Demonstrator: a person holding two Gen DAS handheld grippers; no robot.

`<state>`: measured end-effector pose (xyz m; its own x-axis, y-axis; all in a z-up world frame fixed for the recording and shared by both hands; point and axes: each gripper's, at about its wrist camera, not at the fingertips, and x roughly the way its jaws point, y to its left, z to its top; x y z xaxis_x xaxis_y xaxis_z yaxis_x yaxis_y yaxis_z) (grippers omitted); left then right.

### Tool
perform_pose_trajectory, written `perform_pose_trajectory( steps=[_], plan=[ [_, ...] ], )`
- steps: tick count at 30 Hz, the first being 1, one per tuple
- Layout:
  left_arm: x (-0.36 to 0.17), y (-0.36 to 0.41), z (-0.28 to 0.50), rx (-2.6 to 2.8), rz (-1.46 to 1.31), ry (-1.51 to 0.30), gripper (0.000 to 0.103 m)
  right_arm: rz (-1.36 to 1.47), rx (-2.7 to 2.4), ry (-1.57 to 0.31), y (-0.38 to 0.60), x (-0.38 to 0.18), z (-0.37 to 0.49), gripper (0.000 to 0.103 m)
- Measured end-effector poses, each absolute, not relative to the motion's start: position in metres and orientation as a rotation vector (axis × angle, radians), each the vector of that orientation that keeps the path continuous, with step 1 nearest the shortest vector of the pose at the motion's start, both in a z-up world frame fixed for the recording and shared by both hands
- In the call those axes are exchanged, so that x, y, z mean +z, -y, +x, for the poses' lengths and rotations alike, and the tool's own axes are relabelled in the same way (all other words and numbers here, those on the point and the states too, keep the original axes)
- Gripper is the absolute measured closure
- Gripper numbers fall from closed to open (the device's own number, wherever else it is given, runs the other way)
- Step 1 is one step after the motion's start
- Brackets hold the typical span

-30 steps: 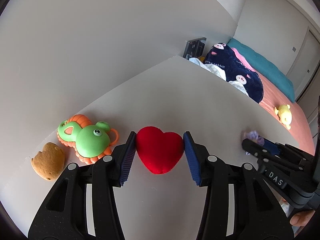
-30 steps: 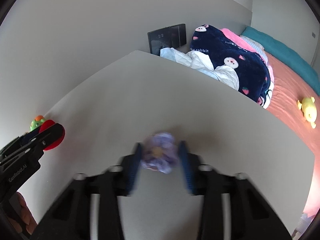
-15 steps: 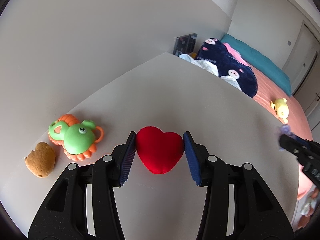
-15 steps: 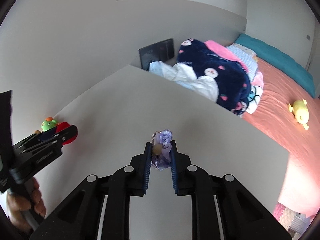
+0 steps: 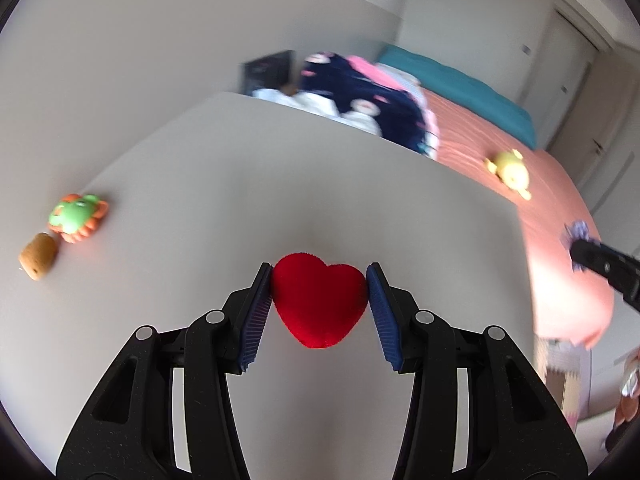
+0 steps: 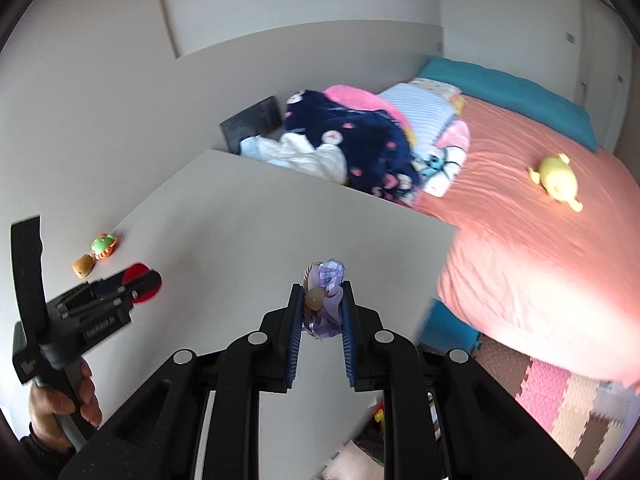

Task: Collect trash
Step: 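Carry the heart and flower to the trash bag and release both, then move both grippers back over the table toward the green-orange toy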

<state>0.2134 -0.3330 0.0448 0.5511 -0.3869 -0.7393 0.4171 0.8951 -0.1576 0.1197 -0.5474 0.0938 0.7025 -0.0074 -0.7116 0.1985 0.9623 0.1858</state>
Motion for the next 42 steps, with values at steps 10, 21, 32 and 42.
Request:
perform_pose_trajectory(
  steps=[10, 21, 32, 42],
  plan=[
    [0.054, 0.424, 0.124, -0.67, 0.122, -0.874, 0.056, 0.362, -0.202, -0.742, 0.609, 0.093, 0.017, 0.083],
    [0.043, 0.512, 0.038, -0.828, 0.281, -0.886, 0.056, 0.455, -0.291, -0.717, 0.665, 0.073, -0.064, 0.083],
    [0.012, 0.566, 0.014, -0.883, 0.379, -0.946, 0.055, 0.515, -0.343, -0.741, 0.704, 0.046, -0.085, 0.079],
    [-0.002, 0.572, 0.022, -0.784, 0.448, -0.931, 0.006, 0.657, -0.384, -0.717, 0.726, 0.028, -0.086, 0.017]
  ],
)
